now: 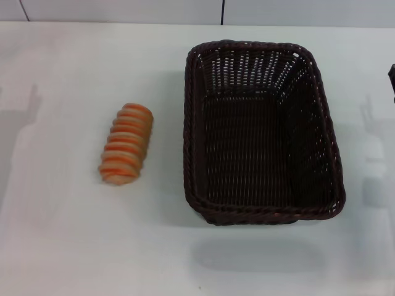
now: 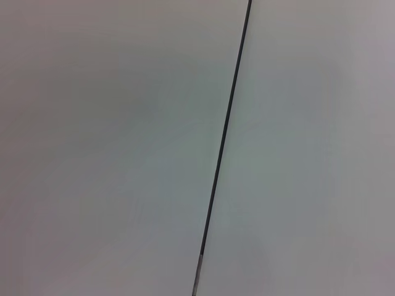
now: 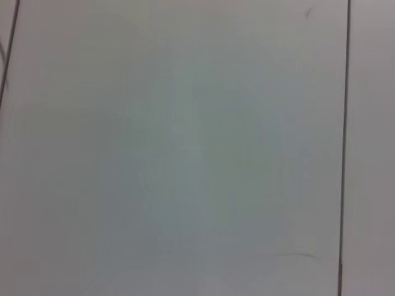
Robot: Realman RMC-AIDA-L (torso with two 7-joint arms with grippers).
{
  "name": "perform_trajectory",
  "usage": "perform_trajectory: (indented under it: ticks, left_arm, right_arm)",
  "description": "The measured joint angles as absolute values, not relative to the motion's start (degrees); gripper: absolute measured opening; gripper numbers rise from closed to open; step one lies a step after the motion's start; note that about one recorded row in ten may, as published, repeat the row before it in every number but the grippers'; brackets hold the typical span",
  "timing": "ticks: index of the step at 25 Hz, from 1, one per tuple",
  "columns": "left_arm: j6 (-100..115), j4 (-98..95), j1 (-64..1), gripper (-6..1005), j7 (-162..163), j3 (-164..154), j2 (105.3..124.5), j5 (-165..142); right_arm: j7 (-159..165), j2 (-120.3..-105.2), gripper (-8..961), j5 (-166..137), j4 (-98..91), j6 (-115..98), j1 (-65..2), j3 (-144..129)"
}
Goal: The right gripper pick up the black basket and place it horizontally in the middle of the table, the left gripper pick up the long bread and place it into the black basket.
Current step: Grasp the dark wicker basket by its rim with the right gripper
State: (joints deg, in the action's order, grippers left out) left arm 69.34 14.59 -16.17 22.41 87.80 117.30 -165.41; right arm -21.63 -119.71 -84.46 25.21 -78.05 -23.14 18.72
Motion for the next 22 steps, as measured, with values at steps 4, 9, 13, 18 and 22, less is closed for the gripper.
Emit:
perform_trajectory:
  ticks: [4, 9, 13, 18, 22]
  left_arm:
    - [69.34, 14.59, -16.17, 773, 22.41, 87.64, 117.33, -165.41]
    - [69.08, 14.24, -16.38, 773, 22.05, 87.57, 117.34, -165.41]
    - [68.97, 14.21, -16.37, 773, 22.14, 87.58, 117.18, -165.41]
    - [68.92, 14.17, -16.35, 773, 22.33, 87.79, 116.93, -165.41]
    - [68.92, 14.17, -16.35, 773, 22.34, 87.83, 116.91, -165.41]
  right_arm:
    - [-22.14, -119.49, 775, -84.46, 26.98, -77.90, -22.88, 18.76]
    - [-23.21, -119.24, 776, -84.46, 30.15, -78.17, -21.87, 19.05]
    - [-31.18, -119.07, 775, -84.46, 36.43, -79.75, -19.63, 21.43]
    - [-39.83, -118.85, 774, -84.79, 44.50, -80.38, -17.13, 25.45]
    - [-40.00, -117.31, 774, -84.96, 49.88, -80.02, -15.69, 26.98]
